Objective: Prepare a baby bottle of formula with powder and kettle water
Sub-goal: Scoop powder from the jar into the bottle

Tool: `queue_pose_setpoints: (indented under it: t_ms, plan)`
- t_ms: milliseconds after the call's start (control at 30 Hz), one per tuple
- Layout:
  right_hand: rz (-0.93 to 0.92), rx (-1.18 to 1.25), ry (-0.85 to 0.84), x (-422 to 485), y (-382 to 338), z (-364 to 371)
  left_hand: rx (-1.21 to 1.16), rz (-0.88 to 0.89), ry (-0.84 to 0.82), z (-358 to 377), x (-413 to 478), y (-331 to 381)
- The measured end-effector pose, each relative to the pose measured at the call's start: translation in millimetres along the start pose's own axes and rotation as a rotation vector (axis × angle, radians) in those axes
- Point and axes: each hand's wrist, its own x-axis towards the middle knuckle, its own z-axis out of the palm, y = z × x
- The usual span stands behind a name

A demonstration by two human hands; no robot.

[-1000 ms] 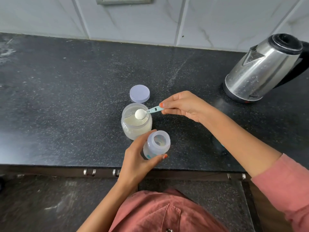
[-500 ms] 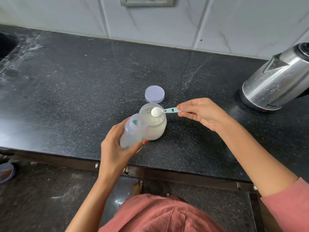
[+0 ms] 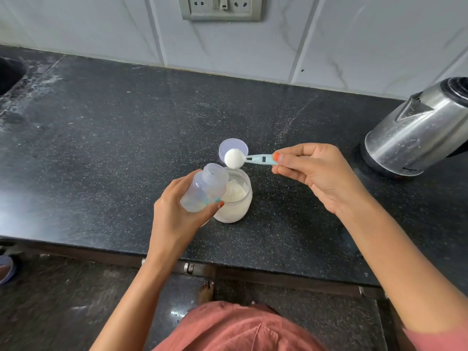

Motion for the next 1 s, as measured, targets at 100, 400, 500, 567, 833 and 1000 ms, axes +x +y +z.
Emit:
queue_pose_setpoints:
  t_ms: [100,400,500,567,833,1000]
  plan:
    - [-0.087,-0.056,0.007,-4,0,7,-0.007,-0.004,-0.019,-1,4,3]
    - [-0.367,-0.253,0.043,-7,8,19,-0.017,0.003,-0.064,-2,12,7]
    - [-0.533,-0.37,0.064,-11,14,22,-0.019,0.012,-0.074,-3,14,10]
    - [-0.651,-0.449,0.076,-13,18,23,-0.023,0.017,-0.079,-4,15,12]
    - [-0.969,-0.667,0.091,-15,27,23,-0.087,0.019,-0.092,-4,20,16]
    - [-1.011,-0.685,0.097,-13,30,22,-0.127,0.003,-0.109,-5,21,17]
